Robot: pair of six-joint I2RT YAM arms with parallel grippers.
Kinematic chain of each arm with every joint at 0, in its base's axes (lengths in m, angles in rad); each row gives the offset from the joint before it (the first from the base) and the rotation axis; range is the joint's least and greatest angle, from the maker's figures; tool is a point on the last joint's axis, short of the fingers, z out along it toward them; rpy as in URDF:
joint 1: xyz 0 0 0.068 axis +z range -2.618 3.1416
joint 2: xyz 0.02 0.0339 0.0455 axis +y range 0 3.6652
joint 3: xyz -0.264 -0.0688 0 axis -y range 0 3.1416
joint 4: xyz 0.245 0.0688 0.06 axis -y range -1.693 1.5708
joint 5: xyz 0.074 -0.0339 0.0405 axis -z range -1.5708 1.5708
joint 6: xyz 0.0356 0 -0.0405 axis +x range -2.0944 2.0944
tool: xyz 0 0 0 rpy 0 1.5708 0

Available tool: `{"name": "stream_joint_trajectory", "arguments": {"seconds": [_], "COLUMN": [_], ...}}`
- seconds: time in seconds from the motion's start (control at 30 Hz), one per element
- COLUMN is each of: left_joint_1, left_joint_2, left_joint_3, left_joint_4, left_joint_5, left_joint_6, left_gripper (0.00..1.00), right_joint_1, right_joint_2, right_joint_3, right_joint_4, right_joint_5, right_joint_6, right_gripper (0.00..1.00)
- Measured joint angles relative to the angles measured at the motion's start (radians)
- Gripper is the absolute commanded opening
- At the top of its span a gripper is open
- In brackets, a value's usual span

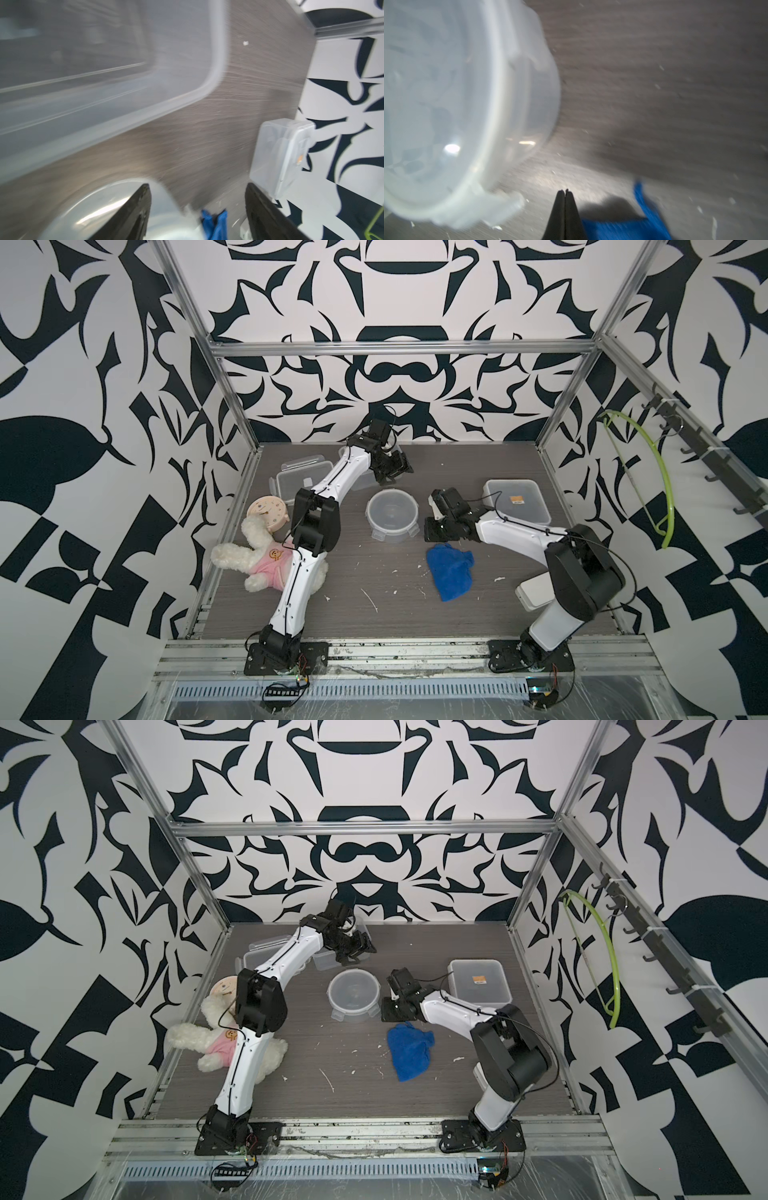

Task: Wipe the insides of the lunch boxes
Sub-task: Adjust the lunch box at the center of the board.

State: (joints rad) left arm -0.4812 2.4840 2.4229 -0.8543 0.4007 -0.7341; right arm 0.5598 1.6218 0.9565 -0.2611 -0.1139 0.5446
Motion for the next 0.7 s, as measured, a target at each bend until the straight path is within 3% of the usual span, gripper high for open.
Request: {"name": "stream_joint_trajectory", "arguments": {"seconds": [0.1, 0.23, 0.33, 0.5, 0.7], "left_joint_1": [-0.021, -0.032, -0.026, -0.025, -0.028], "left_joint_2": [0.061, 0.013, -0.107, -0.333, -0.609], "left_joint_3": [0.105, 0.050, -0.111, -0.371, -0.692], "left_joint_4": [-0.003, -0.010, -0.029, -0.089, -0.169], "left_joint_5": [0.034, 0.053, 0.043, -0.029, -0.183], "left_joint_6": [-0.014, -0.009, 0.008, 0.037, 0.006], "left_gripper": [0.74, 0.74, 0.74, 0.73, 0.82], "right_joint_1": [-0.042, -0.190, -0.277, -0.290, -0.287], "right_joint_2": [-0.080, -0.114, -0.062, 0.103, 0.353], "right_joint_3": [-0.069, -0.103, -0.099, -0.068, -0.002], "right_joint_4": [0.028, 0.150, 0.282, 0.519, 0.855], "right_joint_5": [-0.003, -0.133, -0.245, -0.425, -0.578], "right_joint_6": [0.011, 0.031, 0.055, 0.141, 0.330], "right_gripper": [0.01, 0.34, 0.48, 0.54, 0.54]}}
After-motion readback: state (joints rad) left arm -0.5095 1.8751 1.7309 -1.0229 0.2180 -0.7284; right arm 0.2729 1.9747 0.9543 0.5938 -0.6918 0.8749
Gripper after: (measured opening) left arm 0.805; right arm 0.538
